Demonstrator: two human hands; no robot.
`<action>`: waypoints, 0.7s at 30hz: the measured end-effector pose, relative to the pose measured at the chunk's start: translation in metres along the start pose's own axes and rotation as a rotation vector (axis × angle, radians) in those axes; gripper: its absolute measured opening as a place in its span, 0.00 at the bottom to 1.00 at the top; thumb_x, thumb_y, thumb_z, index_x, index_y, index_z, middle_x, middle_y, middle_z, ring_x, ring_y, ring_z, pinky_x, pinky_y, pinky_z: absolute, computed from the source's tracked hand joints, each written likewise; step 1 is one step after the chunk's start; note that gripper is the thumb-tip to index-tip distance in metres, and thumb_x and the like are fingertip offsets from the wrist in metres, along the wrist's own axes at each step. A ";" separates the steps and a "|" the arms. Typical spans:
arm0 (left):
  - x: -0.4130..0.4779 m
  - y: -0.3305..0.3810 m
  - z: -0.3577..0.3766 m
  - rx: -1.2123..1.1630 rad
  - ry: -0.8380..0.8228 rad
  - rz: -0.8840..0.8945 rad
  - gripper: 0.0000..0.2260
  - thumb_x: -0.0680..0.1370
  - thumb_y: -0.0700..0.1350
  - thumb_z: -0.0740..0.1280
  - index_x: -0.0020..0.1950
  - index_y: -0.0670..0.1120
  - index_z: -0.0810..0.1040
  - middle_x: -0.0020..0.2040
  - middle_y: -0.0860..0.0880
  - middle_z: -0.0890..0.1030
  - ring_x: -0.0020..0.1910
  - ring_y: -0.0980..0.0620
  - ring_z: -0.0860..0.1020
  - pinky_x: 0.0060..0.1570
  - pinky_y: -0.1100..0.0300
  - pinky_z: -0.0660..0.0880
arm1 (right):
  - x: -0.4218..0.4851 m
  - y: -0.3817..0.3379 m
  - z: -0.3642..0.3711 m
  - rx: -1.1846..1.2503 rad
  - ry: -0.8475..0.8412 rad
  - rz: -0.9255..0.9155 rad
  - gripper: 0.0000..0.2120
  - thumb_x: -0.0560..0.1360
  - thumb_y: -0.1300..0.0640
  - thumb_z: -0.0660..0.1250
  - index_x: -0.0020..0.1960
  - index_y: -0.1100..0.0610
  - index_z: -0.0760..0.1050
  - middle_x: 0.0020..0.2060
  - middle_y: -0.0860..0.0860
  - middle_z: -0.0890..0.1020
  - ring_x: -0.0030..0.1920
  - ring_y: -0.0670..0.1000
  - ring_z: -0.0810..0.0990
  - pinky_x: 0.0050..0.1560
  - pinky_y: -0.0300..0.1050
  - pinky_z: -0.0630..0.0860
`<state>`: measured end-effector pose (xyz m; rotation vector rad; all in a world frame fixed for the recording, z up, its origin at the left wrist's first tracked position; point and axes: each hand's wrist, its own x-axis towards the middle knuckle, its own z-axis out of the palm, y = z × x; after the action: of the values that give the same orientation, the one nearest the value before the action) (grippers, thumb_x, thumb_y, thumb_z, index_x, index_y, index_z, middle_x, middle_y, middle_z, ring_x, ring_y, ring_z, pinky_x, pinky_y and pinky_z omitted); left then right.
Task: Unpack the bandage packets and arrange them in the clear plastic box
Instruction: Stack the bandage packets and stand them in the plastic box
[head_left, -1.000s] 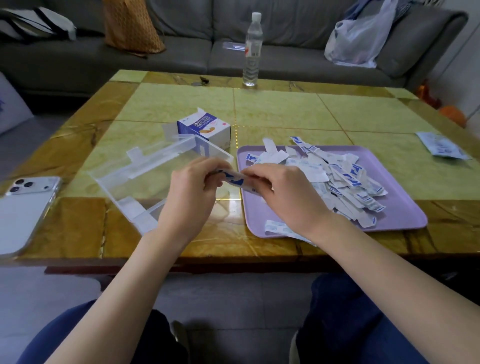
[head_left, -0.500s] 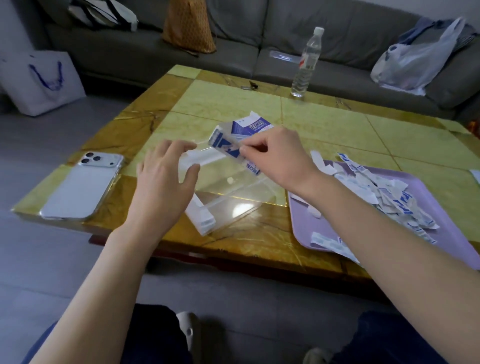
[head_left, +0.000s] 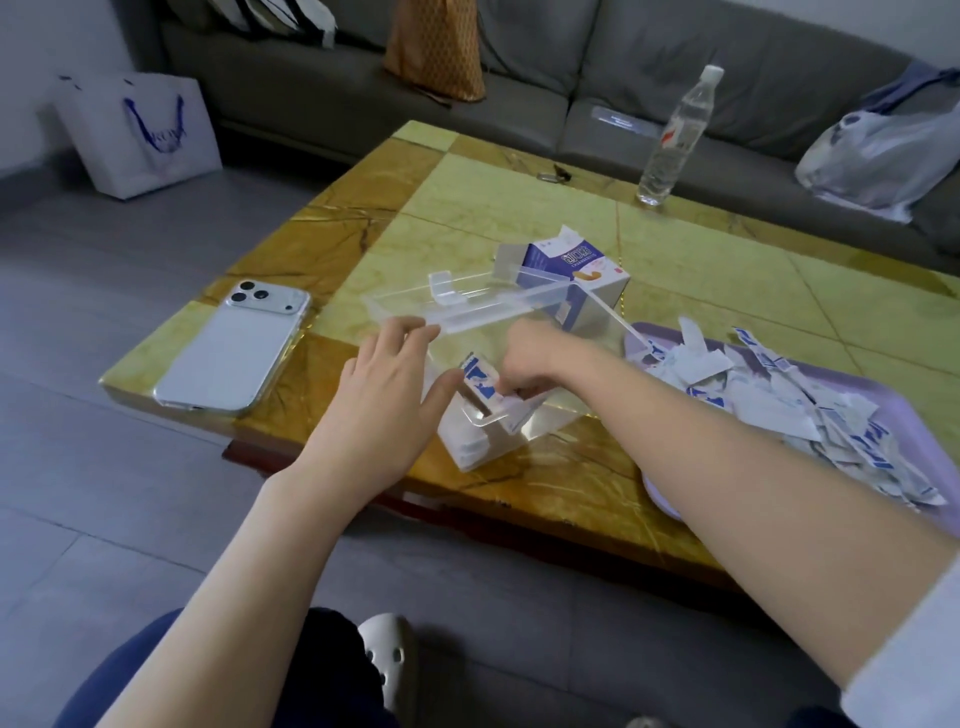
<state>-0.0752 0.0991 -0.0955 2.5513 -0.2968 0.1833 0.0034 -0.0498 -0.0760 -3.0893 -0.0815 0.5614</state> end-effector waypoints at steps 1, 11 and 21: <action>0.000 0.000 0.001 -0.003 0.002 0.001 0.24 0.80 0.55 0.55 0.74 0.47 0.60 0.70 0.52 0.61 0.68 0.52 0.61 0.64 0.57 0.60 | -0.001 -0.003 0.000 0.005 -0.031 -0.007 0.13 0.73 0.58 0.67 0.32 0.57 0.68 0.32 0.52 0.75 0.37 0.52 0.75 0.32 0.38 0.70; 0.000 -0.002 0.002 -0.039 0.000 0.005 0.24 0.80 0.55 0.55 0.74 0.48 0.59 0.70 0.52 0.60 0.68 0.51 0.60 0.64 0.57 0.60 | -0.002 -0.013 0.002 0.208 -0.193 -0.006 0.09 0.73 0.61 0.68 0.35 0.59 0.73 0.39 0.55 0.79 0.41 0.54 0.80 0.49 0.45 0.78; -0.002 -0.001 0.004 -0.032 -0.002 0.012 0.24 0.80 0.55 0.55 0.74 0.48 0.58 0.71 0.52 0.59 0.69 0.51 0.60 0.64 0.56 0.61 | -0.002 -0.022 0.007 0.236 -0.115 -0.029 0.10 0.77 0.63 0.63 0.54 0.67 0.78 0.41 0.58 0.82 0.39 0.54 0.81 0.47 0.46 0.79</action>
<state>-0.0768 0.0984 -0.0998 2.5187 -0.3135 0.1794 -0.0019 -0.0283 -0.0820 -2.8221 -0.0558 0.6922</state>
